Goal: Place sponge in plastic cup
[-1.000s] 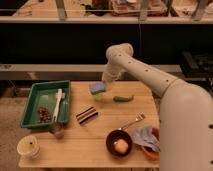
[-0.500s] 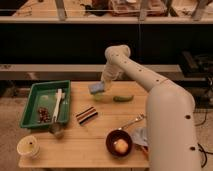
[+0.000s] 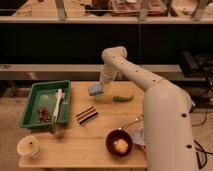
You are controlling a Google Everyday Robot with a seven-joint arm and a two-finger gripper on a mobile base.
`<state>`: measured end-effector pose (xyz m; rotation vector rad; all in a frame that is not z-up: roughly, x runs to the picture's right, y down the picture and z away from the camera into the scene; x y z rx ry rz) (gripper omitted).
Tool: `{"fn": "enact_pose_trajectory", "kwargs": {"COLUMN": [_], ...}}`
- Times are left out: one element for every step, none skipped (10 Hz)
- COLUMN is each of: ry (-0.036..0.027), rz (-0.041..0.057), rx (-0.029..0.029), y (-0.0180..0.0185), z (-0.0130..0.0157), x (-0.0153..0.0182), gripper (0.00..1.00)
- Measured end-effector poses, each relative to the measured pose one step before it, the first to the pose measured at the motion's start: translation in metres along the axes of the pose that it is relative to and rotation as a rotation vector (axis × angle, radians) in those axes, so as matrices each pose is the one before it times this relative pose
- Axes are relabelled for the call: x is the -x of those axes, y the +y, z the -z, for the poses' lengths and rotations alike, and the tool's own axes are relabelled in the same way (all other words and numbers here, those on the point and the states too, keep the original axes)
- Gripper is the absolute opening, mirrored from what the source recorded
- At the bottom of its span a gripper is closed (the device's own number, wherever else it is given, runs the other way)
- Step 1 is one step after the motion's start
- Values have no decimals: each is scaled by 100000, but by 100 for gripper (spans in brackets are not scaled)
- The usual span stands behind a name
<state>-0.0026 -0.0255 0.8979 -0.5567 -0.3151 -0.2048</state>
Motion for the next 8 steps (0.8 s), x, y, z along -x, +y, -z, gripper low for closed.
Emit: {"fn": "enact_pose_trajectory", "kwargs": {"ry": [710, 272, 120, -476, -619, -711, -1699, -47], "rz": [-816, -383, -635, -782, -685, -280, -1025, -507], "rx": [-273, -115, -169, 38, 234, -24, -575, -257], "y": [-43, -15, -17, 1, 87, 24, -18, 39], "z": [-172, -101, -152, -70, -58, 60, 543, 236], "x": [-52, -21, -99, -154, -165, -13, -312, -359], "gripper": [80, 80, 80, 80, 80, 80, 80, 80]}}
